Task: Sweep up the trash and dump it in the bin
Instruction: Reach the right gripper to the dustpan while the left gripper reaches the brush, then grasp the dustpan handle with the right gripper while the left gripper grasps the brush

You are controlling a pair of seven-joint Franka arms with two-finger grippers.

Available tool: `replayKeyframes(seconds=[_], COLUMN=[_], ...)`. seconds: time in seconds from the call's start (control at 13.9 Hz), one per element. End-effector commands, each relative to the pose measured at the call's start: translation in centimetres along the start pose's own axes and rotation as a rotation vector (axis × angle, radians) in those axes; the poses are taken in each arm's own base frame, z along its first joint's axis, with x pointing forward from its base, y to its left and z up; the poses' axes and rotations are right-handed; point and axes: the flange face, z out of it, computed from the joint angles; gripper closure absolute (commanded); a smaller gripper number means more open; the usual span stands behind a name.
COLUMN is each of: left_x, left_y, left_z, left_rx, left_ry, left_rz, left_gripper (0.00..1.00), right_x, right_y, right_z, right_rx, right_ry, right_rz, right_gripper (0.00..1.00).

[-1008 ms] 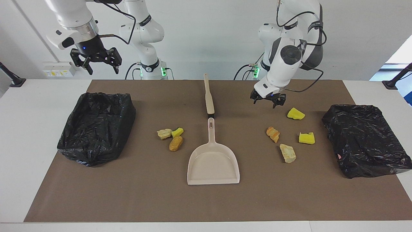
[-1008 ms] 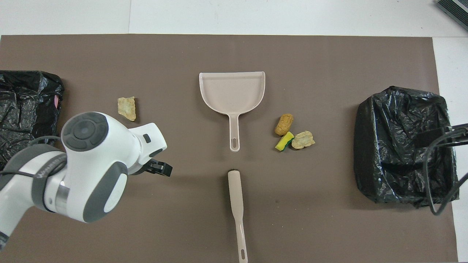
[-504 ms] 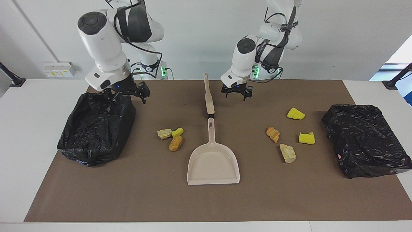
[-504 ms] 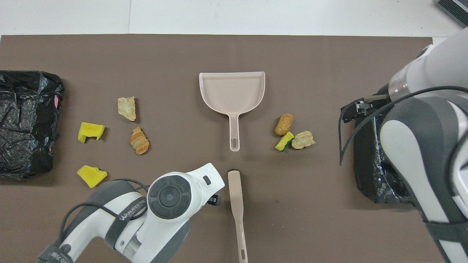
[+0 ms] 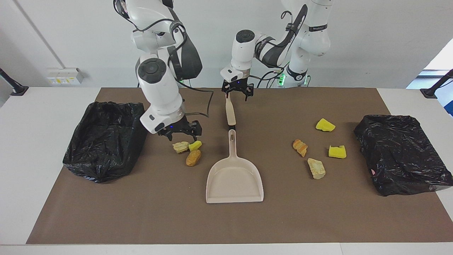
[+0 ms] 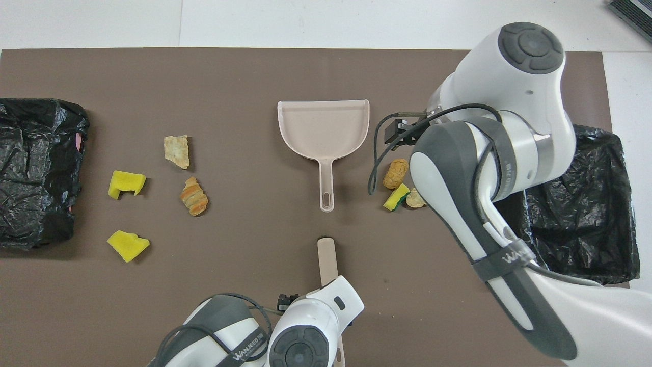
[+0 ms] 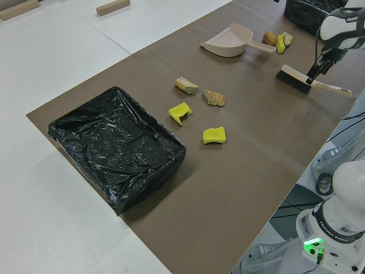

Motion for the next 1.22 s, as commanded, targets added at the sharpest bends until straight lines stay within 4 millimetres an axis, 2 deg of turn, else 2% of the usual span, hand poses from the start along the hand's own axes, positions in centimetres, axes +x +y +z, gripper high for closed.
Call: replayKeyframes(seconds=[0.0, 0.14, 0.22, 0.29, 0.36, 0.43, 0.58, 0.72, 0.86, 1.01, 1.15], left_x=[-2.3, -2.6, -3.6, -4.0, -3.8, -3.7, -3.4, -3.6, -3.7, -3.9, -4.0], left_y=[2.1, 2.9, 3.6, 3.9, 4.0, 4.1, 4.3, 4.2, 3.8, 3.7, 3.6], left_z=[1.5, 2.4, 3.9, 5.5, 5.5, 4.7, 3.3, 3.3, 3.5, 3.4, 3.4], left_rx=[-0.027, -0.036, -0.014, 0.007, 0.003, -0.002, -0.024, -0.016, 0.006, 0.022, 0.029], left_ry=[0.017, 0.024, 0.007, -0.007, -0.004, -0.001, 0.013, 0.006, -0.010, -0.022, -0.029], left_rz=[-0.079, -0.135, -0.133, -0.132, -0.147, -0.156, -0.159, -0.158, -0.163, -0.164, -0.171], left_gripper=[0.00, 0.00, 0.00, 0.03, 0.10, 0.13, 0.13, 0.22, 0.37, 0.38, 0.41], right_x=[1.5, 1.0, 0.5, 0.4, 0.4, 0.2, -1.1, -1.5, -1.7, -2.1, -2.6], right_y=[-2.4, -5.8, -7.9, -9.2, -10.1, -10.7, -13.2, -13.5, -13.3, -13.4, -13.1], right_z=[0.9, 3.4, 4.7, 5.9, 6.6, 7.5, 9.1, 10.1, 10.9, 11.1, 12.3], right_rx=[0.059, 0.084, 0.087, 0.085, 0.085, 0.082, 0.075, 0.058, 0.039, 0.023, -0.001], right_ry=[-0.013, -0.025, -0.029, -0.037, -0.041, -0.048, -0.055, -0.067, -0.075, -0.077, -0.095], right_rz=[0.035, 0.044, 0.030, 0.019, 0.016, 0.009, -0.028, -0.036, -0.040, -0.051, -0.054], right_gripper=[0.00, 0.00, 0.00, 0.00, 0.00, 0.00, 0.00, 0.00, 0.00, 0.00, 0.00])
